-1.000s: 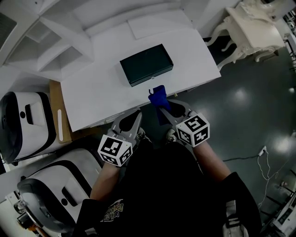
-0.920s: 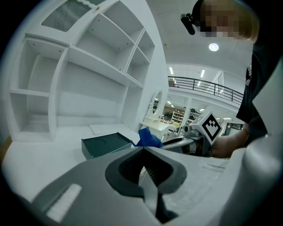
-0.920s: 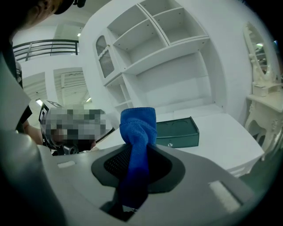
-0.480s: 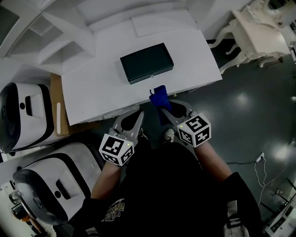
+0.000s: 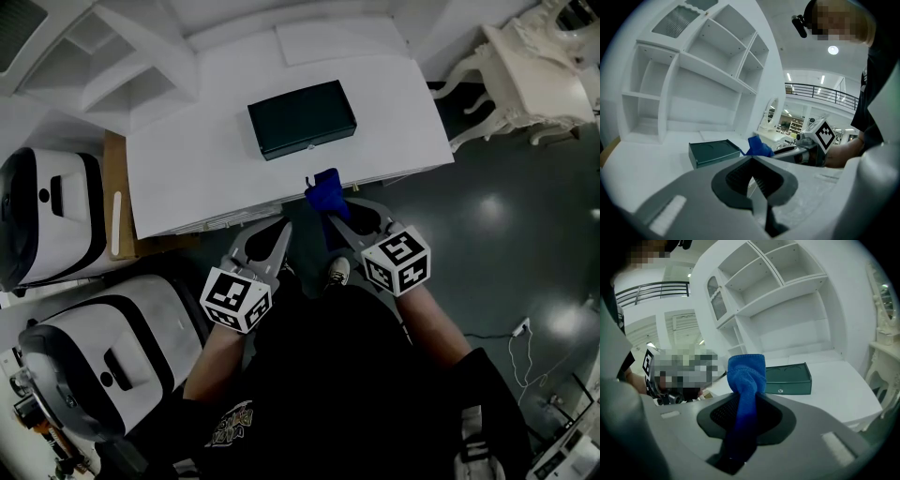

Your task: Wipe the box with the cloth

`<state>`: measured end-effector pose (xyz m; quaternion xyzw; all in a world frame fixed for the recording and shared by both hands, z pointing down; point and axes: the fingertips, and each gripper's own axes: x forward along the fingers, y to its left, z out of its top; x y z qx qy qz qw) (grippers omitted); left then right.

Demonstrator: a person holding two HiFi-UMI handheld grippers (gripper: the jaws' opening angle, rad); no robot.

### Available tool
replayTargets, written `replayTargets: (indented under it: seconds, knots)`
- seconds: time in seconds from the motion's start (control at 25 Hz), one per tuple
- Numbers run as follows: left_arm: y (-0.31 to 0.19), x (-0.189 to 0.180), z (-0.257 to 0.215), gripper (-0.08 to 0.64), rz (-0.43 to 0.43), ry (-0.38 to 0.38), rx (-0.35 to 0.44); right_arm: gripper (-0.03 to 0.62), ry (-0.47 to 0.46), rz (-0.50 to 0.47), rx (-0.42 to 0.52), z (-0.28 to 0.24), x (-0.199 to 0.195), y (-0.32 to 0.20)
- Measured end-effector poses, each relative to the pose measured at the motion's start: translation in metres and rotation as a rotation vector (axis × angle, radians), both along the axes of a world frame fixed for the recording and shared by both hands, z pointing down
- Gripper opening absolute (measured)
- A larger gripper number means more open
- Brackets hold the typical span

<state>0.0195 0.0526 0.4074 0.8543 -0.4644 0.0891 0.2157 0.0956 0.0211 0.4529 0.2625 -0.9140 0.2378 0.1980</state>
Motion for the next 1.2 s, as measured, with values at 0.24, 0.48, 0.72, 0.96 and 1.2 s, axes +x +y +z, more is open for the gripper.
replayTargets:
  seconds: [0.24,0.48,0.72,0.96,1.2]
  knots:
    - [0.004,0.005,-0.004,0.0,-0.001,-0.011,0.01,0.123,-0.007,-0.005,0.01,-0.004,0.004,0.003]
    - [0.01,0.012,-0.004,0.002,0.006,-0.015,0.011,0.123,-0.014,-0.006,0.009,-0.004,0.009,0.008]
    - [0.013,0.017,-0.003,0.0,0.012,-0.008,0.01,0.123,-0.009,-0.001,0.005,-0.003,0.014,0.012]
    - [0.013,0.021,0.0,0.0,0.015,-0.002,0.008,0.121,-0.007,0.004,-0.004,0.001,0.018,0.014]
    - [0.013,0.022,-0.001,0.0,0.008,0.0,0.008,0.121,-0.007,-0.001,0.0,-0.001,0.019,0.013]
